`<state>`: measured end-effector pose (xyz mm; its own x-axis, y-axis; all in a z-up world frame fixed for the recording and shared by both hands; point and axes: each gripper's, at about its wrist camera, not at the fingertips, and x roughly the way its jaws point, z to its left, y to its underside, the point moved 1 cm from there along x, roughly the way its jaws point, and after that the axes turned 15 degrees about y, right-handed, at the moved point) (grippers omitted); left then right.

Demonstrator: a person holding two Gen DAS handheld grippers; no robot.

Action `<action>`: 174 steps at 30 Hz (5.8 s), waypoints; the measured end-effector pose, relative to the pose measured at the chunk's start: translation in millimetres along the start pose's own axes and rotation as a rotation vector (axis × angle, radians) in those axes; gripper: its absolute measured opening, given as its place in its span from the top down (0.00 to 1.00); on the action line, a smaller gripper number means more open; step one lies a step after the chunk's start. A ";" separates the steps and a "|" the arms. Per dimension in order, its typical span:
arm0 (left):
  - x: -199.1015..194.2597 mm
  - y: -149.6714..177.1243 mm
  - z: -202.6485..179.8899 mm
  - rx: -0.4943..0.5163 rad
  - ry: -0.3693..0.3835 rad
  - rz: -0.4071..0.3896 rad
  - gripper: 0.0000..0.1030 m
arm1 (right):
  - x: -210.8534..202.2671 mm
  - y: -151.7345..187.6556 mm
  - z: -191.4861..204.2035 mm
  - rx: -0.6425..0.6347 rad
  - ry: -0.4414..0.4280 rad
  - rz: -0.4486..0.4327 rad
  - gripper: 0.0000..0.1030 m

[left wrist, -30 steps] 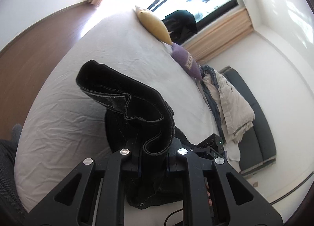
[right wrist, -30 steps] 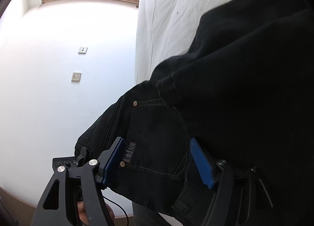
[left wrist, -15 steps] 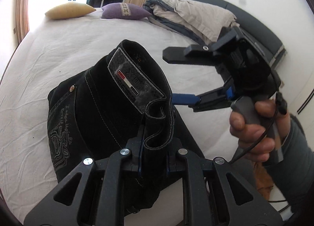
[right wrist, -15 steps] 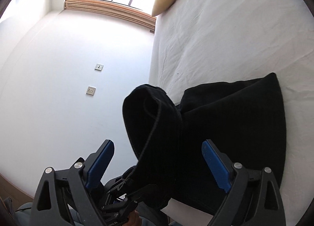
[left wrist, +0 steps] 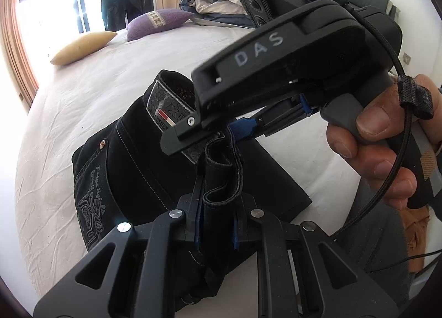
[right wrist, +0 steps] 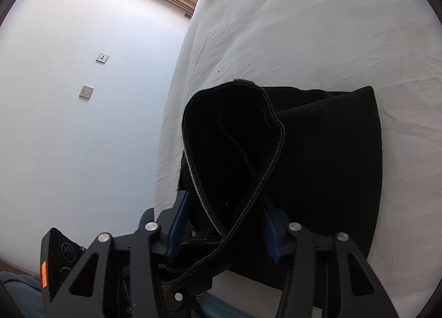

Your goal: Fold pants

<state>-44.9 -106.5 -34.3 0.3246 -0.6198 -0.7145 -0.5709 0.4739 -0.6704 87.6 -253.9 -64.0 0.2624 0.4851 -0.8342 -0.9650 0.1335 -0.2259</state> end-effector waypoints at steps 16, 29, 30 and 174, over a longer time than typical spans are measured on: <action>48.6 -22.4 -24.4 0.100 0.035 0.074 0.86 | -11.6 -0.2 -29.0 0.028 0.033 -0.085 0.84; 91.0 5.8 -12.0 0.073 0.120 0.202 0.72 | 41.5 20.1 -94.9 0.232 -0.134 -0.048 0.79; 82.4 6.6 -7.4 0.036 0.163 0.204 0.68 | 41.7 19.7 -93.6 0.239 -0.139 -0.047 0.75; -68.3 4.5 404.8 -0.507 -0.070 -0.159 0.35 | 32.3 -128.5 -36.6 0.200 0.117 -0.341 0.36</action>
<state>235.6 191.2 -69.6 0.4762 -0.6077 -0.6355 -0.7976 0.0057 -0.6031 220.0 -287.0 -80.3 0.5537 0.2844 -0.7827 -0.8006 0.4405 -0.4063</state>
